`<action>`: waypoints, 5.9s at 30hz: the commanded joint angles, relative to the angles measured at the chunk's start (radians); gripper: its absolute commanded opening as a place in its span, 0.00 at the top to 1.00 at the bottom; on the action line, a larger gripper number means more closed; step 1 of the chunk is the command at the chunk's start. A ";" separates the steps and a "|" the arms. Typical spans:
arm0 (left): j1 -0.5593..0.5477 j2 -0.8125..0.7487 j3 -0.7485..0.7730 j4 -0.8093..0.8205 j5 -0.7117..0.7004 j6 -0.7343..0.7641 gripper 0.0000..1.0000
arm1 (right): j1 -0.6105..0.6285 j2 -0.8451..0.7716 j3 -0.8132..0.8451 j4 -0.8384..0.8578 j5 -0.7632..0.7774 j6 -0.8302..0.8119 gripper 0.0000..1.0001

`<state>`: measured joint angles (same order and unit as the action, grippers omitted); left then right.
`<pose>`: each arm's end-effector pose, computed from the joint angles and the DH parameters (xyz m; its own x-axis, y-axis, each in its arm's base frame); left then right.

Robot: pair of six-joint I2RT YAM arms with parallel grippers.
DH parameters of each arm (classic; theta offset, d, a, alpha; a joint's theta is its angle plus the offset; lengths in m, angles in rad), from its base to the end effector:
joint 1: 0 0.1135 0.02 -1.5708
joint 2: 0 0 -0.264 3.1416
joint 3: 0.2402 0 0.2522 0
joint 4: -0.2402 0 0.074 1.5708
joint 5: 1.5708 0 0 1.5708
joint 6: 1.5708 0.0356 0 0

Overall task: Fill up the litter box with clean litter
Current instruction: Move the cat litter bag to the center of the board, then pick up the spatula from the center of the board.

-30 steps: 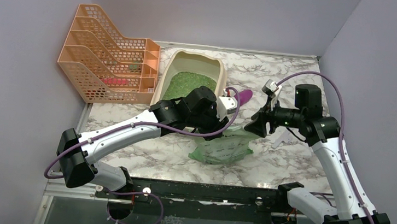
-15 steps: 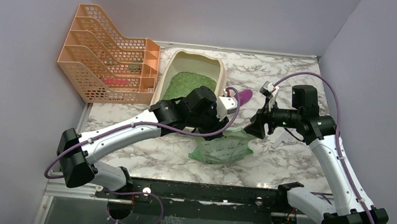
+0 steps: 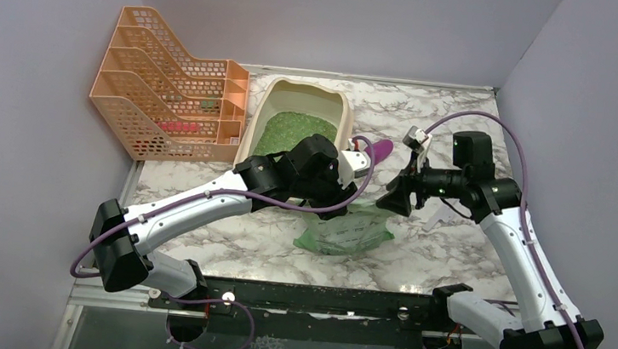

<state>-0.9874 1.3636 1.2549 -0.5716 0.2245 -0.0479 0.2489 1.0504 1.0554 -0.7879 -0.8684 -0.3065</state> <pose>0.1588 -0.2549 0.3365 -0.3896 0.5056 -0.7698 0.8914 0.4173 -0.1771 0.1892 0.0761 0.3354 -0.4455 -0.3143 -0.8383 -0.8579 0.4175 0.2994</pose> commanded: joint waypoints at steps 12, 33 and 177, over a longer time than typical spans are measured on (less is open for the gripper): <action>0.001 0.006 0.034 0.002 0.018 -0.004 0.62 | 0.003 0.048 0.005 0.023 -0.060 0.007 0.42; 0.001 0.019 0.047 0.000 0.018 0.003 0.62 | 0.036 0.026 -0.078 0.234 0.045 0.061 0.57; 0.213 0.907 1.150 -0.102 -0.315 0.121 1.00 | -0.038 -0.225 -0.019 0.477 1.147 0.423 0.36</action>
<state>-0.7956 2.4084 2.3821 -0.7441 -0.0006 0.0906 0.2081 0.8349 1.0492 -0.3088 0.2687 0.0864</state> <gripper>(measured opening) 0.245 0.640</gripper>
